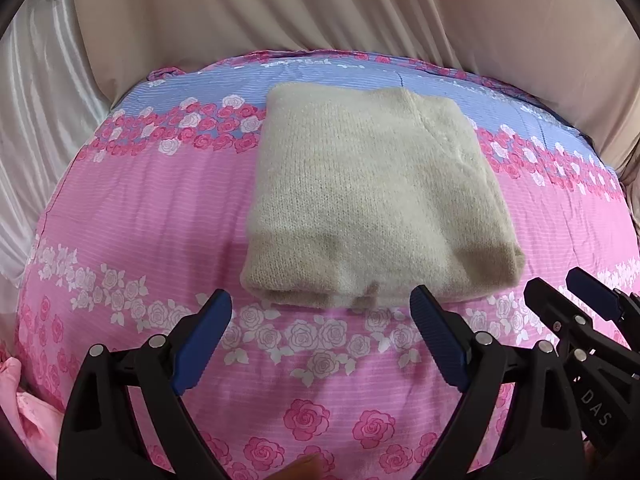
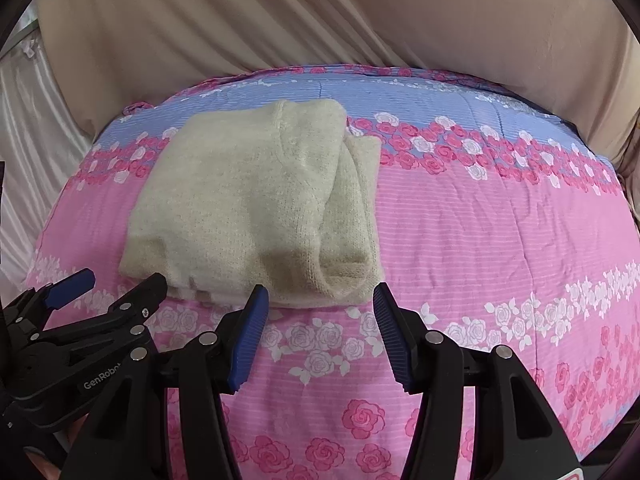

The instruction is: Fold small clothes

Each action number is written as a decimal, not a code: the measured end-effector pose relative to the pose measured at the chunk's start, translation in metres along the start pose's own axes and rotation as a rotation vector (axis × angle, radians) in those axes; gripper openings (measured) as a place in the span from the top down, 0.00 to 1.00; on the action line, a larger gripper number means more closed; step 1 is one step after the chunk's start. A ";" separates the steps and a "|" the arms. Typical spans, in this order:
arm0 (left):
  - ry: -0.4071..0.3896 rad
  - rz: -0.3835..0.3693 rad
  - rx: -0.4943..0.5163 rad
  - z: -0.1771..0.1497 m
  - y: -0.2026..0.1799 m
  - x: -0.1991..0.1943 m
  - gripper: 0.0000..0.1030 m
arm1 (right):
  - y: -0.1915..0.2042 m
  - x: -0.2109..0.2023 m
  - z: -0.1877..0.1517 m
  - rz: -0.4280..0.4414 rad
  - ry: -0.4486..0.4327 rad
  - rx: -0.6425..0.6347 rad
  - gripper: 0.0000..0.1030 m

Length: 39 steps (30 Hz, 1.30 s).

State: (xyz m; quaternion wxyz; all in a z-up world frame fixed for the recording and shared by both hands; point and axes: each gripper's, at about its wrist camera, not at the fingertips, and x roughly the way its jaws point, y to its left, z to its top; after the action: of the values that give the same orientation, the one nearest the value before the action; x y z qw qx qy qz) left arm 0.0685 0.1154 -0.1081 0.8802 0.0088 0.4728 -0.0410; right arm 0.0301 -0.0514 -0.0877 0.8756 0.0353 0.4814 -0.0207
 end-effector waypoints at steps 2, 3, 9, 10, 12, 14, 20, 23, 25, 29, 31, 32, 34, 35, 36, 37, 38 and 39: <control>0.002 0.002 -0.001 0.000 0.000 0.000 0.14 | 0.001 0.001 0.000 0.002 0.002 -0.001 0.48; 0.002 0.004 -0.001 0.000 0.000 0.000 0.14 | 0.000 0.001 0.000 0.002 0.003 -0.002 0.48; 0.004 0.004 0.006 -0.001 0.000 0.002 0.14 | -0.001 0.002 0.000 0.005 0.007 0.002 0.48; 0.003 0.003 0.007 -0.001 -0.001 0.002 0.14 | -0.001 0.003 0.000 0.004 0.007 0.003 0.48; 0.002 0.002 0.013 0.000 -0.002 0.002 0.14 | -0.002 0.003 0.000 0.003 0.007 0.003 0.48; 0.002 0.002 0.015 0.000 -0.003 0.002 0.14 | -0.002 0.004 0.000 0.003 0.007 0.005 0.48; 0.007 0.005 0.021 0.000 -0.003 0.005 0.14 | -0.002 0.006 0.001 0.005 0.015 0.005 0.48; 0.006 0.008 0.023 0.000 -0.003 0.005 0.14 | -0.002 0.007 0.001 0.005 0.017 0.005 0.48; 0.008 0.009 0.024 0.000 -0.003 0.006 0.14 | -0.002 0.007 0.001 0.005 0.017 0.006 0.48; 0.007 0.012 0.025 0.000 -0.003 0.006 0.14 | -0.002 0.007 0.001 0.005 0.016 0.005 0.47; 0.007 0.013 0.027 0.000 -0.003 0.006 0.14 | -0.001 0.007 0.001 0.004 0.015 0.005 0.47; 0.008 0.013 0.028 0.000 -0.003 0.006 0.14 | -0.001 0.007 0.002 0.004 0.015 0.005 0.47; 0.009 0.014 0.031 0.000 -0.003 0.008 0.14 | -0.001 0.008 0.002 0.004 0.015 0.005 0.47; 0.009 0.012 0.030 0.000 -0.003 0.008 0.14 | -0.001 0.008 0.002 0.004 0.016 0.005 0.47; 0.009 0.011 0.030 0.000 -0.003 0.008 0.14 | -0.001 0.008 0.002 0.004 0.016 0.005 0.47; 0.010 0.012 0.030 0.001 -0.003 0.008 0.14 | -0.001 0.008 0.002 0.004 0.016 0.006 0.47; 0.010 0.011 0.029 0.001 -0.003 0.008 0.14 | -0.001 0.008 0.002 0.004 0.016 0.006 0.47; 0.010 0.012 0.030 0.001 -0.003 0.008 0.14 | -0.001 0.009 0.002 0.004 0.017 0.006 0.47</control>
State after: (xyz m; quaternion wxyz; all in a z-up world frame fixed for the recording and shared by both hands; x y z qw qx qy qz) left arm 0.0731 0.1116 -0.1141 0.8778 0.0250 0.4765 -0.0424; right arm 0.0365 -0.0525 -0.0939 0.8715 0.0390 0.4885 -0.0201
